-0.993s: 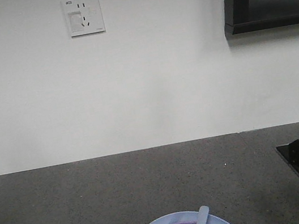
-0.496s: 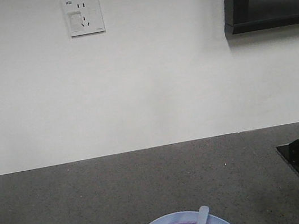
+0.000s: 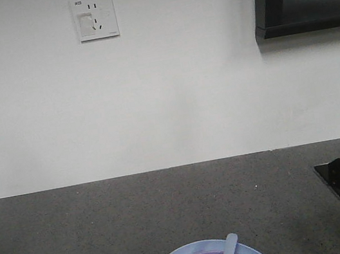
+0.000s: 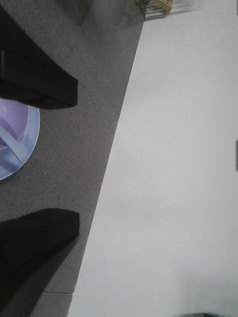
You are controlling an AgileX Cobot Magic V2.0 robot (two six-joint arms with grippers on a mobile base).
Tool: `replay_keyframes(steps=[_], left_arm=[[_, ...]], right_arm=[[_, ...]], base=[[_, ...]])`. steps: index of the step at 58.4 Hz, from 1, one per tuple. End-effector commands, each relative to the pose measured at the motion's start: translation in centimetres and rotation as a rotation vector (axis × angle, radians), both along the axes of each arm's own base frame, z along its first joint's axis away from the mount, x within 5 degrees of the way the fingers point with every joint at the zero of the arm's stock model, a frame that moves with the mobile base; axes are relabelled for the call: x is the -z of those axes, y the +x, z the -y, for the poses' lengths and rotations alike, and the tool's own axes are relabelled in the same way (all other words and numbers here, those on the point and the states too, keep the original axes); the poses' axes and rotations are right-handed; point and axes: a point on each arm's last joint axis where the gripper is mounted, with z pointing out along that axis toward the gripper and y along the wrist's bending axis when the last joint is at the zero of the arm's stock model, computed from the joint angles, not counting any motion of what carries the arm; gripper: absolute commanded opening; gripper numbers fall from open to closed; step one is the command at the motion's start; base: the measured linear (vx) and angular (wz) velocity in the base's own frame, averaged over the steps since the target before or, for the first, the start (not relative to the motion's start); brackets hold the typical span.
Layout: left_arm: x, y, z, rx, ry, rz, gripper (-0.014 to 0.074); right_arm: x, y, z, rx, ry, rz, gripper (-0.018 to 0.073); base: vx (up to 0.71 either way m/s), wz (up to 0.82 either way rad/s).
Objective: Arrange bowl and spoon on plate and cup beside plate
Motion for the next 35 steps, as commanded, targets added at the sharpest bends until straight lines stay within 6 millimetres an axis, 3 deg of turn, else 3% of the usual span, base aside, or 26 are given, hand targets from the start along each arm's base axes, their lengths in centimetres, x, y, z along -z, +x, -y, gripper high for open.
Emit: replay_keyframes(steps=[1, 15, 35], left_arm=[[-2.6, -0.7, 0.1, 0.006, 0.033, 0.132, -0.0003], [-4.5, -0.7, 2.3, 0.051, -0.115, 0.321, 0.0], [-11.0, 0.6, 8.7, 0.323, -0.324, 0.585, 0.0]], right_arm=[[-1.6, -0.1, 0.4, 0.033, 0.038, 0.091, 0.0501], [-1.6, -0.1, 0.4, 0.033, 0.038, 0.091, 0.0501], [-1.6, -0.1, 0.4, 0.033, 0.038, 0.091, 0.0501]], base=[[0.0, 0.0], [0.0, 0.0], [0.0, 0.0]])
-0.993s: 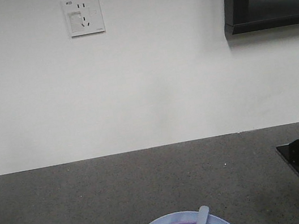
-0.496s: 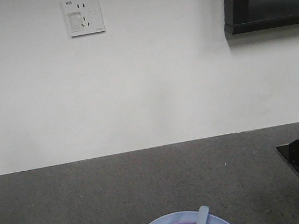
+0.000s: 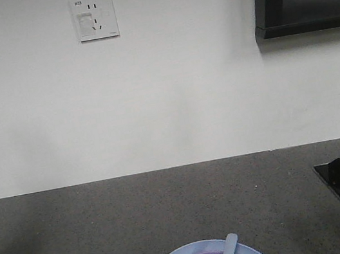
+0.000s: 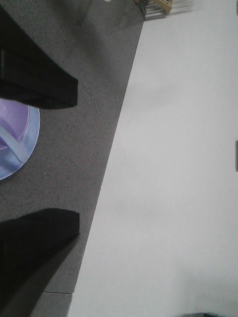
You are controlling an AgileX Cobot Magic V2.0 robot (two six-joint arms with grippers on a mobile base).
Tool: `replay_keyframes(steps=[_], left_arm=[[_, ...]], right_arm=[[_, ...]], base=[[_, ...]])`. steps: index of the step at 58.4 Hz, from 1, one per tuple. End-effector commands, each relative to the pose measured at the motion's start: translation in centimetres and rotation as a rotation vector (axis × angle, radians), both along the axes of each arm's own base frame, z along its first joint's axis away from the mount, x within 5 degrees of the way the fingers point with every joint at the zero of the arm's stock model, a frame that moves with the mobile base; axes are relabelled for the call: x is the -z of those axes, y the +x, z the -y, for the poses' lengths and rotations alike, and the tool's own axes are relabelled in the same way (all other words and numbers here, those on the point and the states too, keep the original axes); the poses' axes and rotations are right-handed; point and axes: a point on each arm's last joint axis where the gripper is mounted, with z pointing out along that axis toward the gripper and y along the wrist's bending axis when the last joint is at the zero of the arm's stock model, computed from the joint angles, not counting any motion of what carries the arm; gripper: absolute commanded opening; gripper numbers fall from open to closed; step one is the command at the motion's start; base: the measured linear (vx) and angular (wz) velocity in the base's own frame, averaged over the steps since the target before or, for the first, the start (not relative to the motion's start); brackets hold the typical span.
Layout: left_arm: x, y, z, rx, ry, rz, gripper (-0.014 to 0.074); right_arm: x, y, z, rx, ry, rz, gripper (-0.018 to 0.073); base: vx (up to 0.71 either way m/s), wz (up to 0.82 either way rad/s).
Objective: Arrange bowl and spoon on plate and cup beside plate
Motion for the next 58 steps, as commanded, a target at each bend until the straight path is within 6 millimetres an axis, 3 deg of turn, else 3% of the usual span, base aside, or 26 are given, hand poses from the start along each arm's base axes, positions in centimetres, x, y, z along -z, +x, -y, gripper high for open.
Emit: replay_keyframes(steps=[1, 11, 28, 43, 58], left_arm=[[-3.0, 0.2, 1.9, 0.063, -0.062, 0.153, 0.0], [-2.5, 1.3, 5.8, 0.209, -0.1, 0.12, 0.0], [1.9, 2.9, 11.9, 0.408, -0.033, -0.078, 0.0], [4.4, 2.9, 14.4, 0.508, 0.07, -0.193, 0.0], [5.3, 3.2, 15.1, 0.531, 0.083, -0.227, 0.0015]], right_arm=[[-1.6, -0.1, 0.4, 0.033, 0.038, 0.091, 0.0501], [-1.6, -0.1, 0.4, 0.033, 0.038, 0.091, 0.0501], [-1.6, -0.1, 0.4, 0.033, 0.038, 0.091, 0.0501], [-1.6, -0.1, 0.4, 0.033, 0.038, 0.091, 0.0501], [-1.6, -0.1, 0.4, 0.033, 0.038, 0.091, 0.0501]], base=[[0.0, 0.0], [0.0, 0.0], [0.0, 0.0], [0.0, 0.0], [0.0, 0.0]])
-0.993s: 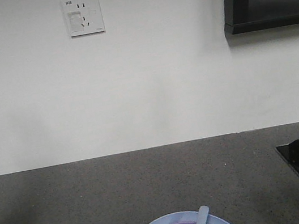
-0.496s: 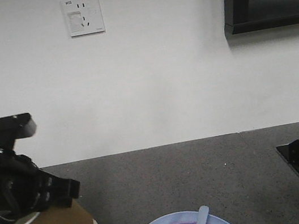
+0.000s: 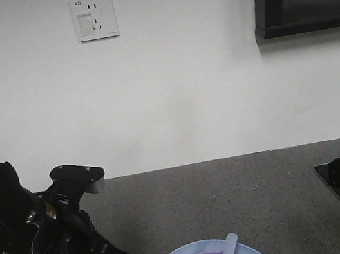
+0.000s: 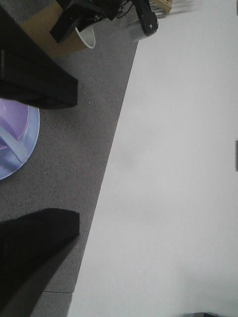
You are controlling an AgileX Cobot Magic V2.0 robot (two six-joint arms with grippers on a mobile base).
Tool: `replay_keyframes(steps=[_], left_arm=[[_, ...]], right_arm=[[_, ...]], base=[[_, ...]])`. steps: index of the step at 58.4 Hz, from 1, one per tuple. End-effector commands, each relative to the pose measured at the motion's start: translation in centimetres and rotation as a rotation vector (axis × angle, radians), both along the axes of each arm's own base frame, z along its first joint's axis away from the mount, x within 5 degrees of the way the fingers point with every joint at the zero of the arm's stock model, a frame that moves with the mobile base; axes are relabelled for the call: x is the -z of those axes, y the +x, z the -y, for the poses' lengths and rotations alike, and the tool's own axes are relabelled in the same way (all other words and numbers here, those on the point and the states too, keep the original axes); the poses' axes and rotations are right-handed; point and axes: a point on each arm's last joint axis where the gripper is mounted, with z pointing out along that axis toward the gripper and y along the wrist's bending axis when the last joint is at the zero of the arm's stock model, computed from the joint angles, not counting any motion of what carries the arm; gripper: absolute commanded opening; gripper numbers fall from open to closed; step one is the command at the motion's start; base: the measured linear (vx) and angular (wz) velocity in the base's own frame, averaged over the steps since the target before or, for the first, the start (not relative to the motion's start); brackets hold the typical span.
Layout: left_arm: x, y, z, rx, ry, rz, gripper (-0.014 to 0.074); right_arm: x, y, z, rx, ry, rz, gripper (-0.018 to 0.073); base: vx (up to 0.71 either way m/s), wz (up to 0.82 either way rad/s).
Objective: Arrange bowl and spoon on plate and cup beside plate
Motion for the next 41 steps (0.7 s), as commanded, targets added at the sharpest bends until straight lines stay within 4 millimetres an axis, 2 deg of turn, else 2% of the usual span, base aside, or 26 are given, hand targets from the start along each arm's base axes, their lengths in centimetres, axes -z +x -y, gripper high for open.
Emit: replay_keyframes(steps=[1, 12, 31, 41], left_arm=[[-2.07, -0.16, 0.17, 0.0, -0.056, 0.085, 0.0017], [-1.93, -0.2, 0.14, 0.001, -0.048, 0.071, 0.0097], [-1.84, -0.36, 0.08, 0.004, -0.039, 0.052, 0.0416], [-1.9, -0.33, 0.09, -0.002, -0.045, 0.057, 0.0514]], right_arm=[[-1.58, -0.06, 0.36, 0.033, 0.038, 0.091, 0.0501], [-1.58, -0.06, 0.36, 0.033, 0.038, 0.091, 0.0501], [-1.58, -0.06, 0.36, 0.033, 0.038, 0.091, 0.0501], [-1.58, -0.06, 0.36, 0.033, 0.038, 0.091, 0.0501]], base=[[0.0, 0.0], [0.0, 0.0], [0.0, 0.0], [0.0, 0.0]])
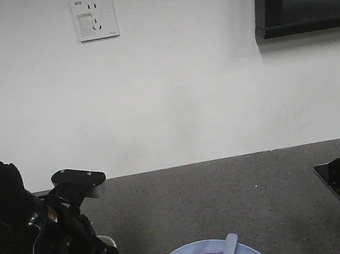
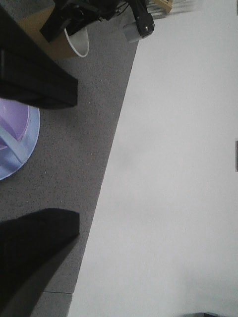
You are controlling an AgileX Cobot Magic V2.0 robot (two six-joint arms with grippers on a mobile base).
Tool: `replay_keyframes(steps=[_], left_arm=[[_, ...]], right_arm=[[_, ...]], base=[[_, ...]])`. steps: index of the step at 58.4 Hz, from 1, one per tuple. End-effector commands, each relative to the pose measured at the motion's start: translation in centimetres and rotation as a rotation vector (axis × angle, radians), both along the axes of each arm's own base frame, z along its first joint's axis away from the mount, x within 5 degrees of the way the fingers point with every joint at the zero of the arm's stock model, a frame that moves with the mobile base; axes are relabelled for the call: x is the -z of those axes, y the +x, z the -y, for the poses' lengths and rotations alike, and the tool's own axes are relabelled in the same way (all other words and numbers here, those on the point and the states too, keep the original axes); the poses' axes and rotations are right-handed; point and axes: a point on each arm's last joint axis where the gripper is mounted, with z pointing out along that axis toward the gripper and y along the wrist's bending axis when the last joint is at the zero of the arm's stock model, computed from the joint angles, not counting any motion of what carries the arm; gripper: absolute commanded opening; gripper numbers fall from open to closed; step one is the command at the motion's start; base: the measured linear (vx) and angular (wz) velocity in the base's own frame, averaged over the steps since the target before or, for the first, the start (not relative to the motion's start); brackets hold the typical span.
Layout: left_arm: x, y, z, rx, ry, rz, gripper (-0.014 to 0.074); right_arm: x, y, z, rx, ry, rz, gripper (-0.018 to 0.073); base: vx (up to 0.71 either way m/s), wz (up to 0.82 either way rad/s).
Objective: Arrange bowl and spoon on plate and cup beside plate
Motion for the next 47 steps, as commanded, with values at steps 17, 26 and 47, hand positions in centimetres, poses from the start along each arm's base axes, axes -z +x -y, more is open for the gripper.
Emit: replay_keyframes(steps=[17, 26, 47], left_arm=[[-4.9, 0.4, 0.4, -0.016, -0.13, 0.209, 0.0525], [-8.4, 0.5, 0.4, -0.014, -0.181, 0.314, 0.0525], [-15.3, -2.5, -4.6, -0.153, -0.054, 0.678, 0.0524]], right_arm=[[-1.6, -0.1, 0.4, 0.033, 0.038, 0.091, 0.0501], [-1.6, -0.1, 0.4, 0.033, 0.038, 0.091, 0.0501], [-1.6, -0.1, 0.4, 0.033, 0.038, 0.091, 0.0501]], base=[[0.0, 0.0], [0.0, 0.0], [0.0, 0.0]])
